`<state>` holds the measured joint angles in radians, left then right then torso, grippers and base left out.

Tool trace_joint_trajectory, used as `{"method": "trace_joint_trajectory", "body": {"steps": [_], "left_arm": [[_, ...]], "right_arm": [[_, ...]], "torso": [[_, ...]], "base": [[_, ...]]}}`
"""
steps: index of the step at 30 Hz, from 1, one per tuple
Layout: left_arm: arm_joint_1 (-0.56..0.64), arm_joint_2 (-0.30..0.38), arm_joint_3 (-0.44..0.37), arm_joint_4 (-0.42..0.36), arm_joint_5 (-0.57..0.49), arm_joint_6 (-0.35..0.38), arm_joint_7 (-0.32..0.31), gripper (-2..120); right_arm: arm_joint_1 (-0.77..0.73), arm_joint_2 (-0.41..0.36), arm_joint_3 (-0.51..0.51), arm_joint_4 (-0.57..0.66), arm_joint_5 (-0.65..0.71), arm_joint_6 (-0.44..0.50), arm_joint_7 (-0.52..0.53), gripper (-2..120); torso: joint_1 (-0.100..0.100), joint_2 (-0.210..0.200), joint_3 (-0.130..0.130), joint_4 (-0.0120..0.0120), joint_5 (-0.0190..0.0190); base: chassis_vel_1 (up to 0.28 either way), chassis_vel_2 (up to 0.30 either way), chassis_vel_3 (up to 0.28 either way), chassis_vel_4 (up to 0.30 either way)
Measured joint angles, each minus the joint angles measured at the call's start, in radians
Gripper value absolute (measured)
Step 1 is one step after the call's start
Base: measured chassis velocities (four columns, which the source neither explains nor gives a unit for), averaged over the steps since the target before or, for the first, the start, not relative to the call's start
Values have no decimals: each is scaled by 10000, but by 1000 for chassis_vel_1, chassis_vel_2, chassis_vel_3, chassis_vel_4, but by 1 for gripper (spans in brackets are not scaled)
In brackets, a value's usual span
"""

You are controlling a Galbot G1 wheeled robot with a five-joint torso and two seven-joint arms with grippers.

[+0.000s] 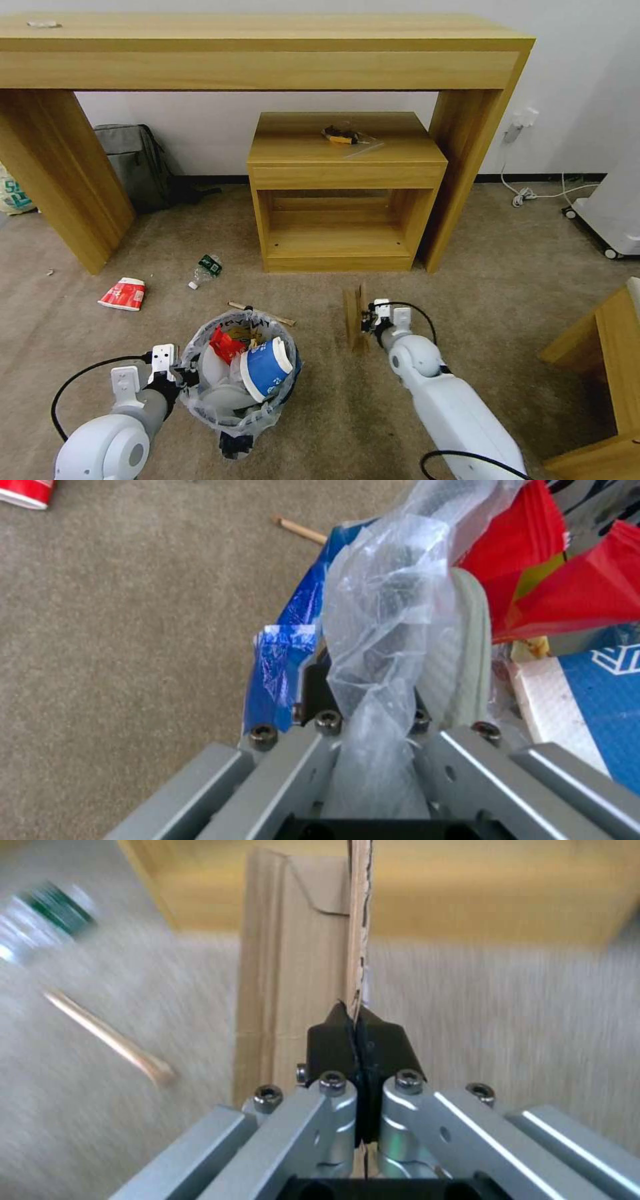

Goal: Pick up the trash bin and place the garbage on the floor into it.

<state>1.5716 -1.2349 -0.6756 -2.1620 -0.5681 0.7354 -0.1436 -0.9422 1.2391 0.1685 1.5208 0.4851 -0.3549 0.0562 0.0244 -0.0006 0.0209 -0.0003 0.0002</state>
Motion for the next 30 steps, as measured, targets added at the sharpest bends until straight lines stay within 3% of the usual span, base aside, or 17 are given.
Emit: {"method": "trace_joint_trajectory", "body": {"steps": [7,13,25,30], "left_arm": [[-94,-11,65,103,29,0,-89,0],[-251,-26,132,285,28,0,-121,0],[-526,-126,229,476,-53,0,-248,0],[-534,-127,182,480,-82,0,-248,0]], "right_arm": [[-158,-827,240,2553,148,601,-1082,0],[486,-802,-622,4061,812,357,-1530,0],[1246,-429,-3658,4464,926,107,-1898,0],[1175,-501,-4193,4167,512,287,-2184,0]], "torso": [[0,0,0,-2,-4],[0,0,0,2,-3],[0,0,1,1,-4],[0,0,0,0,-3]], "base": [[0,0,0,0],[0,0,0,0],[0,0,0,0],[0,0,0,0]]}}
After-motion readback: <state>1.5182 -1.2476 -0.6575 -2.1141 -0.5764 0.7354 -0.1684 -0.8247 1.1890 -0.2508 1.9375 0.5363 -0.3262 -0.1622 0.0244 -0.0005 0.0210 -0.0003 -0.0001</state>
